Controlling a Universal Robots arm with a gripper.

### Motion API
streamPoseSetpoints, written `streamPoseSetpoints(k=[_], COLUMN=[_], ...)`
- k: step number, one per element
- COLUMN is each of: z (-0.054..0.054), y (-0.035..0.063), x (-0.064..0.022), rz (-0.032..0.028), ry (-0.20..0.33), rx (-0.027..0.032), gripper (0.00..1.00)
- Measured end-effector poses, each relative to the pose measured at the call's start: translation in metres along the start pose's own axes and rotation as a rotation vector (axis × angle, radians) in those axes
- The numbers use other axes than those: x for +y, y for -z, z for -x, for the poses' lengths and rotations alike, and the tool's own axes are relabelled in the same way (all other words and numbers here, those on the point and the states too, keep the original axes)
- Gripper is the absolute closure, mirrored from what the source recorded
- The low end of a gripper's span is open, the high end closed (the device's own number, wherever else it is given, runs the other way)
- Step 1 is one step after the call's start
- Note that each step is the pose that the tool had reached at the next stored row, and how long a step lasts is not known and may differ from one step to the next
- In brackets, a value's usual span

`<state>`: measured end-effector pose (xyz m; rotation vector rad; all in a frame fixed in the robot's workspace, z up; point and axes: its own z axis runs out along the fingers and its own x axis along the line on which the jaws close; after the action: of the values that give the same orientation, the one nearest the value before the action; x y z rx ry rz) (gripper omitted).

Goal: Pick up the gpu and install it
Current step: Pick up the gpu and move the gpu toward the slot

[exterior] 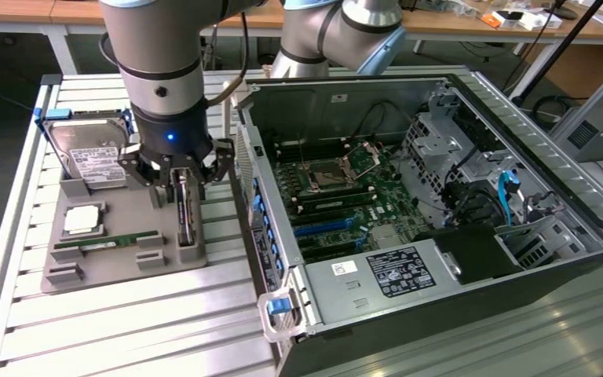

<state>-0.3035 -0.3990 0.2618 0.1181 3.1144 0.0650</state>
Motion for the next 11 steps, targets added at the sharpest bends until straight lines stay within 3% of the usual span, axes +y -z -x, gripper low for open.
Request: streamPoseSetpoints(k=[11], z=[-0.0001], y=[-0.0044], x=[-0.0002], rz=[0.0], ry=[0.0], rx=[-0.0001], gripper=[0.52])
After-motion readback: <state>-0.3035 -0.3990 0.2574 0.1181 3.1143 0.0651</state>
